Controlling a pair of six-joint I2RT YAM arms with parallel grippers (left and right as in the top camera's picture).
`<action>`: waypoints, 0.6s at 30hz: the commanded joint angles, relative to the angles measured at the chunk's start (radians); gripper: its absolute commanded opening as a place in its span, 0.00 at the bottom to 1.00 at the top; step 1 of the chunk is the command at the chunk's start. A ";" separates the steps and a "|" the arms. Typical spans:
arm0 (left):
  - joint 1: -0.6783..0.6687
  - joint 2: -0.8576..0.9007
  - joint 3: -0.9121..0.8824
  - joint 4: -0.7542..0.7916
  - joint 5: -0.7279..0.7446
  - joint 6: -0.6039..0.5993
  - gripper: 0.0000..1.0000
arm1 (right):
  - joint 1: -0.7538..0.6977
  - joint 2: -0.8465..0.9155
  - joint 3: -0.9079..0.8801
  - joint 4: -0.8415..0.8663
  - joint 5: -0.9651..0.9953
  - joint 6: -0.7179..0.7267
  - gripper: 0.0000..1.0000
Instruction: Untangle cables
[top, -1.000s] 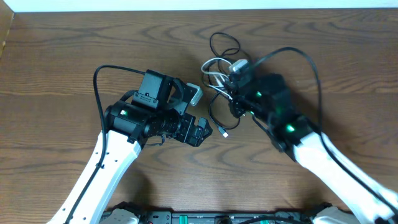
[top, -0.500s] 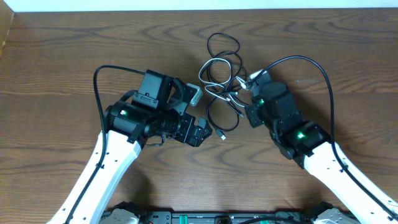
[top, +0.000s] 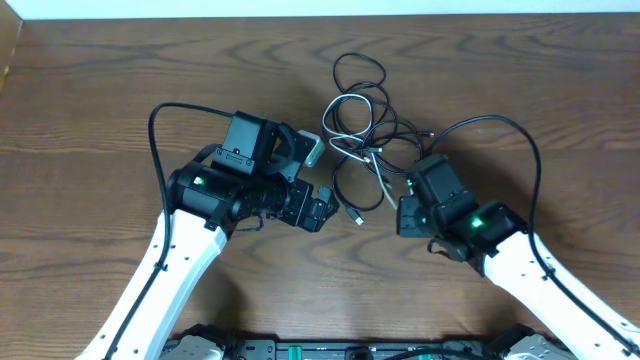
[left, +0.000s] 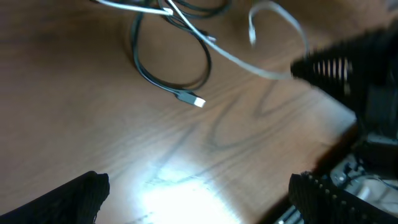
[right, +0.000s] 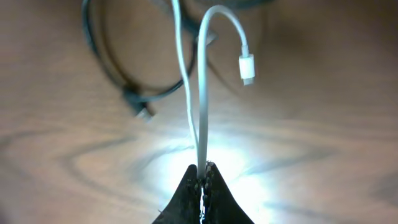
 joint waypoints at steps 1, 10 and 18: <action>0.006 -0.006 0.046 0.002 -0.046 0.010 0.98 | 0.059 0.003 -0.004 -0.006 -0.052 0.095 0.01; 0.010 -0.006 0.103 -0.021 -0.045 0.006 0.98 | 0.116 0.076 -0.009 0.224 0.352 -0.163 0.99; 0.011 -0.008 0.103 -0.083 -0.044 0.000 0.98 | 0.114 0.363 -0.009 0.560 0.067 -0.780 0.98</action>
